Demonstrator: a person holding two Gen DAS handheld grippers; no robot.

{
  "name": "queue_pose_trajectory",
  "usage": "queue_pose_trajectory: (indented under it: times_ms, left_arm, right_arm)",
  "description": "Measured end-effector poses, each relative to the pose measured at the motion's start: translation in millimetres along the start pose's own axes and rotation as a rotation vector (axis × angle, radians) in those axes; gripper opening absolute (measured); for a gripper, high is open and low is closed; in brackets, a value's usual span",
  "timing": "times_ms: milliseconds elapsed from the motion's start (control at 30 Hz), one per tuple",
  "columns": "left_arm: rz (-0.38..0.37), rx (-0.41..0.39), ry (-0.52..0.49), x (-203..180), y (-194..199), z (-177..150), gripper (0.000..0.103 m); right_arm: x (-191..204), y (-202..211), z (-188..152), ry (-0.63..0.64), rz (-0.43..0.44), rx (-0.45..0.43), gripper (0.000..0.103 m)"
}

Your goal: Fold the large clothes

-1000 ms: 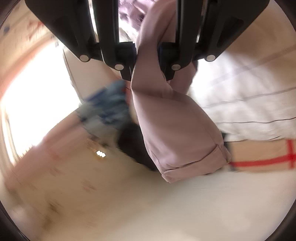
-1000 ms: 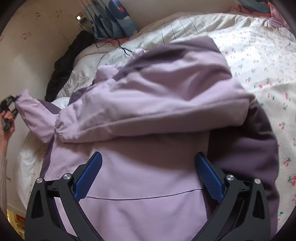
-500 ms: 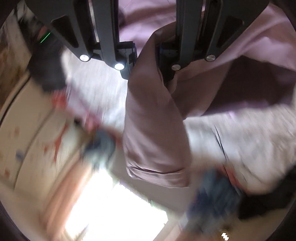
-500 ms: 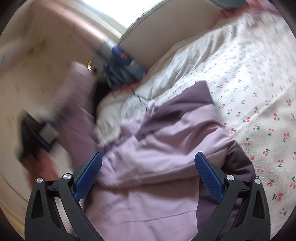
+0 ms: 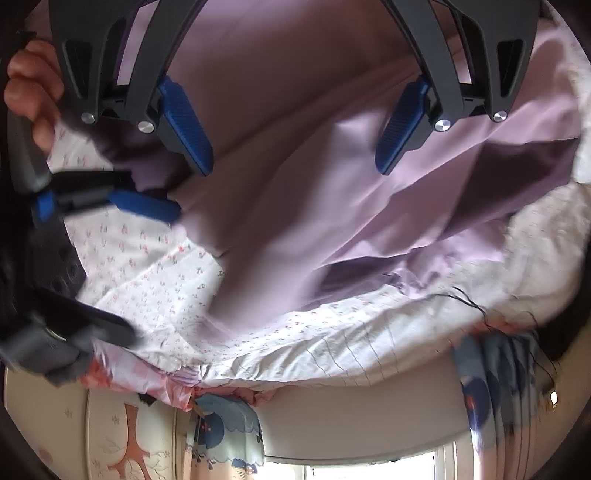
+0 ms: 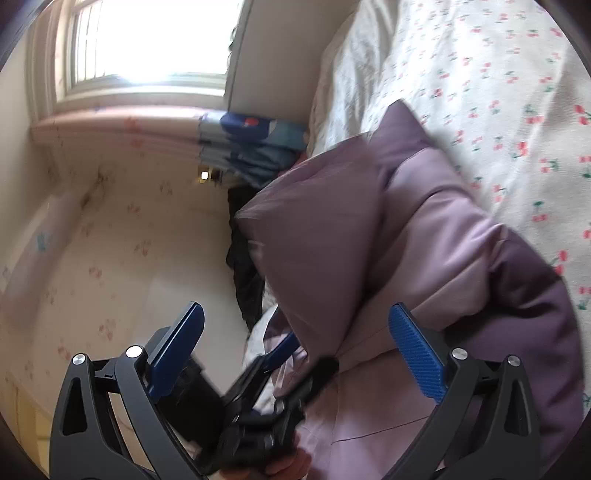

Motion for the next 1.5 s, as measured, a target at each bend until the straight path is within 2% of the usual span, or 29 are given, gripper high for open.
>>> queue_pose_trajectory:
  times_ms: [67, 167, 233, 267, 333, 367, 433, 500, 533, 567, 600, 667, 767, 867, 933, 1000, 1067, 1167, 1200, 1233, 1300, 1333, 1367, 1433, 1500]
  left_arm:
    - [0.003, -0.014, 0.049, 6, 20, -7, 0.086]
    - [0.018, -0.066, 0.187, 30, 55, -27, 0.095]
    - [0.017, -0.111, 0.313, 58, 71, -44, 0.096]
    - [0.012, -0.113, 0.353, 67, 72, -47, 0.096]
    - [0.024, -0.068, 0.444, 96, 69, -47, 0.096]
    - [0.046, -0.074, 0.512, 113, 72, -49, 0.096]
    - [0.041, -0.103, 0.59, 131, 84, -51, 0.096]
    - [0.06, -0.121, 0.628, 146, 96, -54, 0.096]
    - [0.083, -0.133, 0.64, 154, 102, -55, 0.096]
    - [0.099, -0.14, 0.647, 159, 105, -56, 0.096]
    - [0.128, -0.147, 0.661, 169, 112, -59, 0.096]
    - [0.159, -0.149, 0.688, 184, 118, -64, 0.096]
    - [0.2, -0.162, 0.776, 213, 128, -78, 0.096]
    - [0.209, -0.182, 0.844, 229, 137, -89, 0.096]
    - [0.211, -0.196, 0.876, 236, 138, -94, 0.096]
    - [0.226, -0.18, 0.881, 239, 133, -98, 0.096]
    - [0.24, -0.141, 0.888, 241, 122, -103, 0.096]
    - [0.268, -0.052, 0.912, 244, 104, -112, 0.096]
    - [0.269, -0.02, 0.919, 246, 98, -117, 0.096]
    - [0.269, -0.001, 0.915, 246, 93, -119, 0.096]
    - [0.287, 0.028, 0.889, 245, 89, -119, 0.096]
    - [0.302, 0.026, 0.876, 243, 91, -117, 0.096]
    - [0.315, 0.02, 0.866, 241, 92, -116, 0.096]
    - [0.341, -0.04, 0.827, 235, 102, -108, 0.096]
    - [0.343, -0.113, 0.798, 231, 111, -100, 0.096]
  right_arm:
    - [-3, -4, -1, -0.01, -0.01, 0.007, 0.097]
    - [-15, -9, 1, -0.074, 0.029, 0.014, 0.097]
    - [-24, -12, 1, -0.098, 0.014, 0.01, 0.097]
    - [-28, -13, 2, -0.107, 0.013, 0.007, 0.097]
    - [-34, -15, 4, -0.126, 0.019, -0.001, 0.097]
    - [-34, -15, 5, -0.122, 0.025, -0.009, 0.097]
    - [-32, -14, 8, -0.096, 0.036, -0.021, 0.097]
    - [-36, -17, 12, -0.093, 0.012, -0.02, 0.084]
    - [-40, -17, 12, -0.106, -0.008, -0.02, 0.059]
    - [-45, -19, 14, -0.133, -0.024, -0.026, 0.029]
    - [-46, -22, 16, -0.155, -0.03, -0.036, 0.024]
    - [-27, -28, 18, -0.097, -0.052, -0.045, 0.02]
    - [36, -34, 28, 0.077, 0.003, -0.05, 0.019]
    - [108, -24, 42, 0.261, 0.145, -0.102, 0.018]
    - [124, -18, 52, 0.305, 0.17, -0.129, 0.018]
    - [106, -18, 62, 0.313, 0.101, -0.145, 0.018]
    - [64, -22, 63, 0.274, -0.008, -0.125, 0.018]
    - [-21, -36, 52, 0.173, -0.234, -0.015, 0.018]
    - [-50, -36, 46, 0.111, -0.274, 0.031, 0.018]
    - [-60, -31, 47, 0.072, -0.248, 0.042, 0.019]
    - [-55, -19, 49, 0.049, -0.251, 0.046, 0.027]
    - [-47, -13, 52, 0.058, -0.276, 0.032, 0.036]
    - [-32, -3, 56, 0.094, -0.31, -0.014, 0.042]
    - [2, 17, 63, 0.214, -0.359, -0.135, 0.046]
    - [45, 17, 62, 0.368, -0.359, -0.199, 0.057]
Point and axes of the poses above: each gripper's, at about its wrist camera, not at the fingertips, and y roughly against the way its jaws point, x to its left, z to its top, the point moved 2 cm from there along -y, roughly the way its jaws point, and after that the axes turned 2 degrees about -x, right-handed, at the moved point
